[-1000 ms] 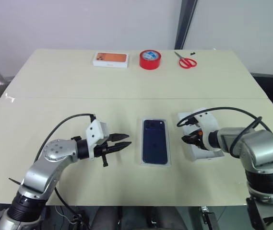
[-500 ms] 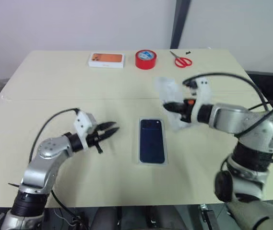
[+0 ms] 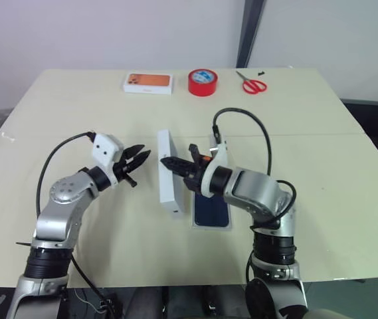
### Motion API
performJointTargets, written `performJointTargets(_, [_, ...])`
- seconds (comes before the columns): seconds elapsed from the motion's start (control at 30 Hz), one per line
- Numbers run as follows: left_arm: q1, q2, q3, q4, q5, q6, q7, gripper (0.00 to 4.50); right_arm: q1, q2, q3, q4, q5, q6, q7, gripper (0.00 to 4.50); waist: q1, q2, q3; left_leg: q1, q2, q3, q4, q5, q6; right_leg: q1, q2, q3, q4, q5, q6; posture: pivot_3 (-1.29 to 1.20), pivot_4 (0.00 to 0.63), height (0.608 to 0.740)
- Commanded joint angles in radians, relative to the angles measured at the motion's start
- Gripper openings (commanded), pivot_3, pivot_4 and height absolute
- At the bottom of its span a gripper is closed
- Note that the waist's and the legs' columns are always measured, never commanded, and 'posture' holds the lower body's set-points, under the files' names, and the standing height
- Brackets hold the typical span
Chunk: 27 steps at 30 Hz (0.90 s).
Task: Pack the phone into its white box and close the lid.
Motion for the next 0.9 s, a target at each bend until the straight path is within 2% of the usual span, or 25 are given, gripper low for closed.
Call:
performJointTargets(0.03, [0.013, -0.004, -0.033, -0.042, 0.016, -0.01, -0.013, 1.12, 0.036, 0.032, -0.018, 0.018, 0.024, -0.019, -0.106, 0.03, 0.0, 0.0, 0.0, 0.0, 0.0, 0.0, 0.0, 0.0, 0.0, 0.0, 0.0, 0.0, 0.0, 0.0, 0.0, 0.0, 0.15, 0.733])
performJointTargets(0.07, [0.016, -0.009, -0.042, -0.047, 0.017, -0.004, -0.012, 1.12, 0.04, 0.026, -0.021, 0.022, 0.024, -0.017, -0.118, 0.03, 0.0, 0.001, 0.0, 0.0, 0.0, 0.0, 0.0, 0.0, 0.0, 0.0, 0.0, 0.0, 0.0, 0.0, 0.0, 0.0, 0.15, 0.733])
performJointTargets(0.1, [0.019, -0.012, -0.051, -0.052, 0.019, 0.0, -0.012, 1.12, 0.04, 0.029, -0.027, 0.021, 0.024, -0.017, -0.126, 0.6, 0.0, 0.001, 0.0, 0.0, 0.0, 0.0, 0.0, 0.0, 0.0, 0.0, 0.0, 0.0, 0.0, 0.0, 0.0, 0.0, 0.15, 0.733])
performJointTargets(0.13, [0.021, -0.014, -0.059, -0.054, 0.02, 0.0, -0.015, 1.12, 0.038, 0.033, -0.029, 0.016, 0.024, -0.019, -0.132, 0.86, 0.0, 0.001, -0.001, 0.0, 0.0, 0.0, 0.0, 0.0, 0.0, 0.0, 0.0, 0.0, 0.0, 0.0, 0.0, 0.0, 0.15, 0.733])
performJointTargets(0.23, [0.02, -0.029, -0.092, -0.054, 0.029, 0.0, -0.019, 1.12, 0.016, -0.007, -0.025, 0.006, 0.024, 0.004, -0.111, 2.4, -0.001, 0.001, -0.001, 0.0, 0.0, 0.0, 0.0, 0.0, 0.0, 0.0, 0.0, 0.0, 0.0, 0.0, 0.0, 0.0, 0.15, 0.733])
performJointTargets(0.33, [0.008, -0.053, -0.13, -0.057, 0.04, 0.004, -0.02, 1.12, -0.038, -0.189, -0.001, 0.029, 0.024, 0.099, 0.003, 3.87, 0.0, 0.001, 0.0, 0.0, 0.0, 0.0, 0.0, 0.0, 0.0, 0.0, 0.0, 0.0, 0.0, 0.0, 0.0, 0.0, 0.15, 0.733])
performJointTargets(0.43, [-0.01, -0.08, -0.176, -0.071, 0.046, 0.012, -0.03, 1.12, -0.115, -0.444, 0.032, 0.072, 0.011, 0.193, 0.164, 3.87, 0.005, 0.001, 0.0, 0.0, -0.001, 0.0, 0.001, 0.0, 0.001, 0.0, -0.001, 0.0, -0.001, 0.0, 0.0, 0.0, 0.15, 0.733])
performJointTargets(0.53, [-0.024, -0.097, -0.22, -0.086, 0.048, 0.028, -0.046, 1.12, -0.18, -0.642, 0.065, 0.079, -0.144, 0.28, 0.375, 3.87, 0.004, 0.002, 0.0, 0.0, 0.0, 0.0, 0.0, -0.001, 0.001, 0.0, 0.0, 0.0, -0.002, 0.0, 0.0, 0.0, 0.15, 0.733])
performJointTargets(0.67, [-0.039, -0.121, -0.272, -0.111, 0.052, 0.053, -0.062, 1.12, -0.232, -0.797, 0.105, 0.083, -0.394, 0.29, 0.66, 3.87, 0.0, 0.002, 0.0, 0.0, 0.0, 0.001, 0.0, -0.001, 0.001, 0.0, 0.001, 0.0, -0.002, 0.0, 0.0, 0.0, 0.15, 0.733])
performJointTargets(0.8, [-0.053, -0.139, -0.288, -0.111, 0.069, 0.059, -0.045, 1.12, -0.263, -0.94, 0.227, 0.021, -0.716, 0.21, 0.966, 3.87, 0.004, 0.003, 0.0, 0.0, 0.0, 0.001, 0.0, -0.001, 0.001, 0.0, 0.002, 0.001, -0.002, 0.0, 0.0, 0.0, 0.15, 0.733])
performJointTargets(0.9, [-0.062, -0.151, -0.208, -0.134, 0.008, 0.118, -0.004, 1.12, -0.247, -1.031, 0.316, -0.036, -0.898, 0.134, 1.178, 3.08, 0.007, 0.003, 0.0, 0.0, 0.0, 0.001, 0.0, -0.001, 0.001, 0.0, 0.001, 0.001, -0.002, 0.0, 0.0, 0.0, 0.15, 0.733])
